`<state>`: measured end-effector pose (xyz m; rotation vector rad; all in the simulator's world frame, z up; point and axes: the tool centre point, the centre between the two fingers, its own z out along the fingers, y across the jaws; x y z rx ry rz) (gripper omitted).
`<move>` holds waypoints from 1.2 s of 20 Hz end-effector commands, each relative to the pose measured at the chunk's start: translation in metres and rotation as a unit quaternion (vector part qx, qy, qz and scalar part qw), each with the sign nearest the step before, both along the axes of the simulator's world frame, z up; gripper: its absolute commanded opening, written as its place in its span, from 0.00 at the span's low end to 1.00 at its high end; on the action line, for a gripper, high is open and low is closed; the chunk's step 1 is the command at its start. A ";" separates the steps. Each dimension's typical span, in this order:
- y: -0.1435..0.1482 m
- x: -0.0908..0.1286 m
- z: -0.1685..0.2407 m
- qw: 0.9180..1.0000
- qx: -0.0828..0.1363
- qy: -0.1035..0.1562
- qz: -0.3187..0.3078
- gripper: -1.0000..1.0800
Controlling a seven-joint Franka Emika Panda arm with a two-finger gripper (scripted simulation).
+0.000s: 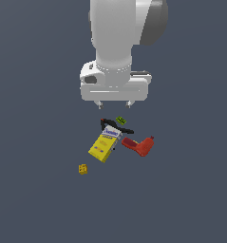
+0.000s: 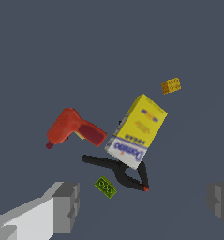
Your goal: Pick up a designated object from a clutter of objects.
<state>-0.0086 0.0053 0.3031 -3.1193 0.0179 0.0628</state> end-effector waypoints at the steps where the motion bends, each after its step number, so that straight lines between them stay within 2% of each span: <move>1: 0.000 0.000 0.000 1.000 0.000 0.000 0.000 1.00; 13: 0.000 0.002 -0.004 1.000 -0.003 0.001 -0.009 1.00; 24: 0.019 0.011 -0.025 0.998 -0.012 0.023 -0.049 1.00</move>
